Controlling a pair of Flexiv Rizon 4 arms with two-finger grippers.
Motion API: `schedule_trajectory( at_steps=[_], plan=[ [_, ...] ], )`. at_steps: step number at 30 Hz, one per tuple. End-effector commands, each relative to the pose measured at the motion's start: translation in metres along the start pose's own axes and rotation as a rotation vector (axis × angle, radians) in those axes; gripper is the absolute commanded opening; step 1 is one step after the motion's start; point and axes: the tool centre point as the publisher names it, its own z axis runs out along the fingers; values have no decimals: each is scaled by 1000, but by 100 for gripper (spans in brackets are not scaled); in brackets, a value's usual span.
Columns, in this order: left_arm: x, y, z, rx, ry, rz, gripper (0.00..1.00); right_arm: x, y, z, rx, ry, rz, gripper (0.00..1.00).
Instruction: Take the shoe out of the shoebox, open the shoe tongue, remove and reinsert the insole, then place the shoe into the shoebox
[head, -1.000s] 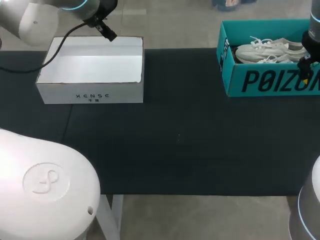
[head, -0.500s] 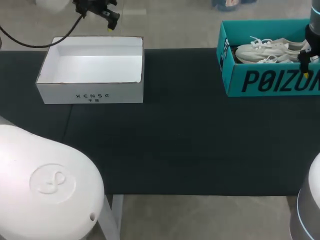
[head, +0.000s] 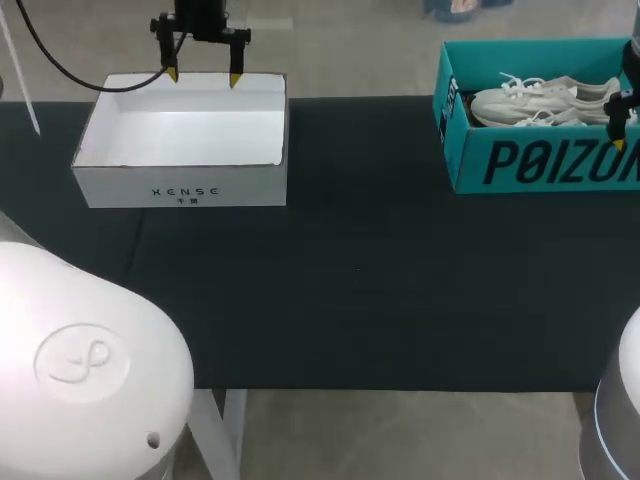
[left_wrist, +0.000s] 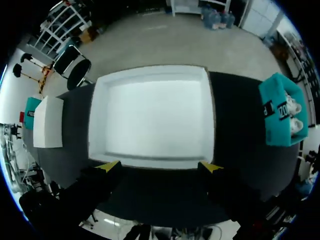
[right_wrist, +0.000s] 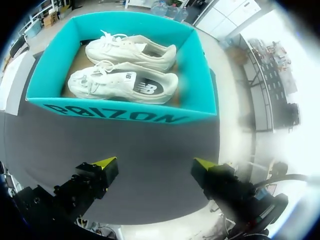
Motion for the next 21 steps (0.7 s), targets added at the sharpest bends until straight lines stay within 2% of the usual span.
schedule_trajectory(
  at_steps=[1, 3, 5, 10, 15, 21],
  plan=[
    [1, -3, 12, -403, 186, -278, 100, -2, -2, 1, -11, 15, 5, 100],
    [2, 3, 16, -422, 216, -283, 100, -3, -3, -2, -44, 39, 0, 100],
    [6, 11, 22, -430, 199, -286, 100, -3, -4, -4, -49, 41, 4, 100],
    [13, 32, 33, -415, 243, -178, 100, -4, -3, -5, -52, 46, 40, 100],
    [18, 56, 36, -311, 261, -13, 100, -3, -3, -7, -67, 57, 58, 100],
    [24, 74, 38, -177, 197, 57, 100, -3, 0, -4, -48, 33, 68, 100]
  ],
)
